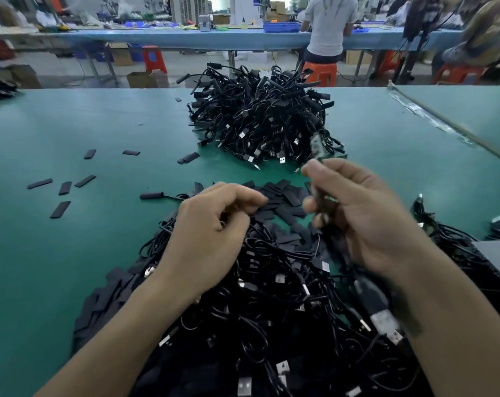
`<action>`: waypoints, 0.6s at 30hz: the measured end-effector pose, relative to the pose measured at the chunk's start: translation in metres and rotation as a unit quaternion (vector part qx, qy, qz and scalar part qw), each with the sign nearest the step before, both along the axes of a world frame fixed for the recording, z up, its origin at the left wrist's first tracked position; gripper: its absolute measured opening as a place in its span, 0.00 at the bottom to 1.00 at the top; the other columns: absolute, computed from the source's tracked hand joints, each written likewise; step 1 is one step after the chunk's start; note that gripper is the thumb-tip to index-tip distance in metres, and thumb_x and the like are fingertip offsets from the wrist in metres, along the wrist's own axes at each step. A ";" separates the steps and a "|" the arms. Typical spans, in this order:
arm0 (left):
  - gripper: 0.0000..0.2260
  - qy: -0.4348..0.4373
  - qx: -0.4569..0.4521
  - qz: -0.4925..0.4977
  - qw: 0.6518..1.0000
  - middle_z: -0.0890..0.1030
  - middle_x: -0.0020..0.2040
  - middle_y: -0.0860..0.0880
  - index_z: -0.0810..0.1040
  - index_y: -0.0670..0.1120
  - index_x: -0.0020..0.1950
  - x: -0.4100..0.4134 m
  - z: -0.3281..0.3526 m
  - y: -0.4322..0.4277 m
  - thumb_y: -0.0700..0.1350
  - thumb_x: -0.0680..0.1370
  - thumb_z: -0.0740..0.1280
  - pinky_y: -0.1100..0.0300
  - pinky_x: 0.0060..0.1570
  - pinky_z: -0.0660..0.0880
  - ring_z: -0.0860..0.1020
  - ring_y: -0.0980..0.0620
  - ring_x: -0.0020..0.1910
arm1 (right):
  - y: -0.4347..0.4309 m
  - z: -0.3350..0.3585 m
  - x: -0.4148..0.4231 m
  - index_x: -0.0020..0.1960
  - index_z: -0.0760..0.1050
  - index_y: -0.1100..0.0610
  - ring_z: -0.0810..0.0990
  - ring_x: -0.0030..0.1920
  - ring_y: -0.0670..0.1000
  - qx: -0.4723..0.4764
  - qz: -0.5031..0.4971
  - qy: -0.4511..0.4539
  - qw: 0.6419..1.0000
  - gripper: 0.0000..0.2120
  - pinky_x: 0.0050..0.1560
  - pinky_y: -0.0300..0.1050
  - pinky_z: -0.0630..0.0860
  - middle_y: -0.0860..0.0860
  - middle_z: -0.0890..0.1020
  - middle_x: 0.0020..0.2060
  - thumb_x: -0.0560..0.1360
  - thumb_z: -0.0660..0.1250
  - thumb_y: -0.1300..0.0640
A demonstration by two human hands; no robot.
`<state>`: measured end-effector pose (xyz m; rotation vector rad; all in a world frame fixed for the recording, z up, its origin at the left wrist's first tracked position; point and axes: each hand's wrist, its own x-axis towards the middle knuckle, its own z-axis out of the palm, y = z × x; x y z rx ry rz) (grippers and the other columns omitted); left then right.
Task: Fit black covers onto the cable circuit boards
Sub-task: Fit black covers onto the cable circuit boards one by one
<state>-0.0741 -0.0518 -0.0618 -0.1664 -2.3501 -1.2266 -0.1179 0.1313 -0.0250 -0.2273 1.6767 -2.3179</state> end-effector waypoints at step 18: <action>0.11 -0.126 0.118 -0.115 0.978 0.86 0.46 0.53 0.77 0.54 0.43 0.005 0.004 0.003 0.48 0.69 0.78 0.61 0.47 0.82 0.85 0.54 0.43 | 0.006 -0.039 -0.017 0.50 0.84 0.44 0.83 0.41 0.41 0.401 0.044 0.205 0.892 0.08 0.42 0.37 0.76 0.43 0.86 0.40 0.79 0.68 0.55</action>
